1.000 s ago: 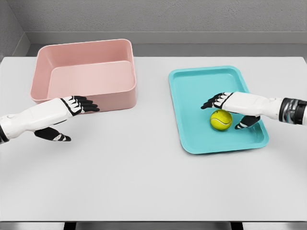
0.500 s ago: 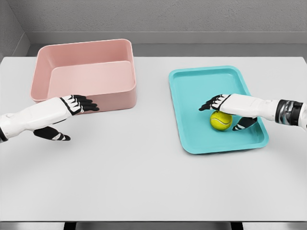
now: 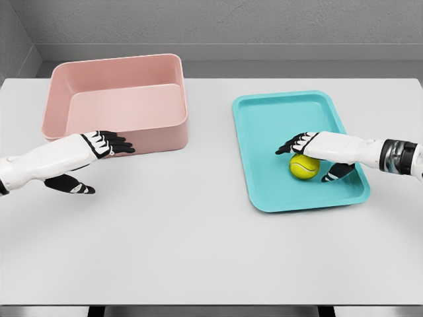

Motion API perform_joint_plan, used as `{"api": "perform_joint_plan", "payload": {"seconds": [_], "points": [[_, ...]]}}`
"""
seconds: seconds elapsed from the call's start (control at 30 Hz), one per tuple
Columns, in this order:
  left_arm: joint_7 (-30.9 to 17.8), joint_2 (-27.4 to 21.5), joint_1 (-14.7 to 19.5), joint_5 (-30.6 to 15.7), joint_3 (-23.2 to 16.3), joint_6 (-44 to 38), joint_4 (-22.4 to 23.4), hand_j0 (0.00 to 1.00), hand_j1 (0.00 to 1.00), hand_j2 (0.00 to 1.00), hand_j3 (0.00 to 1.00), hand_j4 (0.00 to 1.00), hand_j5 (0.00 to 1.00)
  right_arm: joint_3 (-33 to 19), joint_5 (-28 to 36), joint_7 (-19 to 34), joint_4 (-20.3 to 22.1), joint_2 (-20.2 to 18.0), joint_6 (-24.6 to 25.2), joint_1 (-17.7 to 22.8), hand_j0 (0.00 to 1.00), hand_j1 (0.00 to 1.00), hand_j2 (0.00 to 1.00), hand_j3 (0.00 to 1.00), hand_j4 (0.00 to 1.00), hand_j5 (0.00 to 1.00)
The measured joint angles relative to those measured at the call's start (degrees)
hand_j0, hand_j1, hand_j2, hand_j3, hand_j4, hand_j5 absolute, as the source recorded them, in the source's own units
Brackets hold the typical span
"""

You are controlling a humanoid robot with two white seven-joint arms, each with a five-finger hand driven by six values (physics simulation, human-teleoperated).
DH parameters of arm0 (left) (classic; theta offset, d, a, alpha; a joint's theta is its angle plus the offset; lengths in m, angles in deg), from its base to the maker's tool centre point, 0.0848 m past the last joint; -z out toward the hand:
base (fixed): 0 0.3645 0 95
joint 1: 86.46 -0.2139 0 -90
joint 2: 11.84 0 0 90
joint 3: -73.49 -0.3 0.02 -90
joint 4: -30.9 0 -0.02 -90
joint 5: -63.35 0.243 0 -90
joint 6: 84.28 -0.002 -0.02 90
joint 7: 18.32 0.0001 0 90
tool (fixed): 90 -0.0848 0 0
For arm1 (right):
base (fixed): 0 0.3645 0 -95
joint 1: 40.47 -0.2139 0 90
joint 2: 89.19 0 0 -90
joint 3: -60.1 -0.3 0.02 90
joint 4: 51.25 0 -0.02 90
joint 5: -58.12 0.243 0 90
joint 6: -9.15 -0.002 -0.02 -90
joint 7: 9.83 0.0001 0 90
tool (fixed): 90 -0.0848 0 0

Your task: Put the tennis from the blue tray into the pink basket with both arms

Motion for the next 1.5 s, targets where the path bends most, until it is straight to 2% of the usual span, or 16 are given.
{"api": "perform_joint_plan", "payload": {"seconds": [0.2,0.4,0.6,0.73,0.83,1.23,1.5], "points": [[0.01,0.01,0.09,0.05,0.03,0.0,0.0,1.0,1.0,1.0,1.0,1.0,1.0,0.0,-0.06,0.04,0.01,0.01,0.0,0.0,0.97,0.97,0.97,0.97,0.97,0.97],[0.0,-0.02,0.17,0.09,0.02,0.0,0.0,1.0,1.0,1.0,1.0,1.0,1.0,-0.02,-0.12,0.47,-0.06,0.03,0.0,0.0,0.76,0.76,0.76,0.76,0.76,0.76],[-0.02,0.04,0.09,0.11,0.05,0.0,-0.05,1.0,1.0,1.0,1.0,1.0,1.0,-0.05,-0.12,1.41,-0.24,0.62,-0.01,0.0,0.64,0.64,0.64,0.64,0.64,0.64],[0.0,-0.01,0.18,0.11,0.04,0.0,-0.01,1.0,1.0,1.0,1.0,1.0,1.0,-0.08,-0.09,1.56,-0.38,0.8,0.01,0.0,0.64,0.64,0.64,0.64,0.64,0.64],[-0.01,0.04,0.18,0.13,0.03,0.0,-0.01,1.0,1.0,1.0,1.0,1.0,1.0,-0.09,-0.13,1.62,-0.29,0.85,0.01,0.0,0.59,0.59,0.59,0.59,0.59,0.59],[0.02,-0.1,0.09,0.12,-0.2,0.0,0.0,1.0,1.0,1.0,1.0,1.0,1.0,-0.56,-0.09,2.02,2.38,0.76,-0.01,-0.88,0.59,0.59,0.59,0.59,0.59,0.59],[0.0,-0.03,0.09,0.17,-0.3,0.0,0.0,1.0,1.0,1.0,1.0,1.0,1.0,-0.68,0.02,2.01,3.43,0.69,-0.01,-3.43,0.59,0.59,0.59,0.59,0.59,0.59]]}}
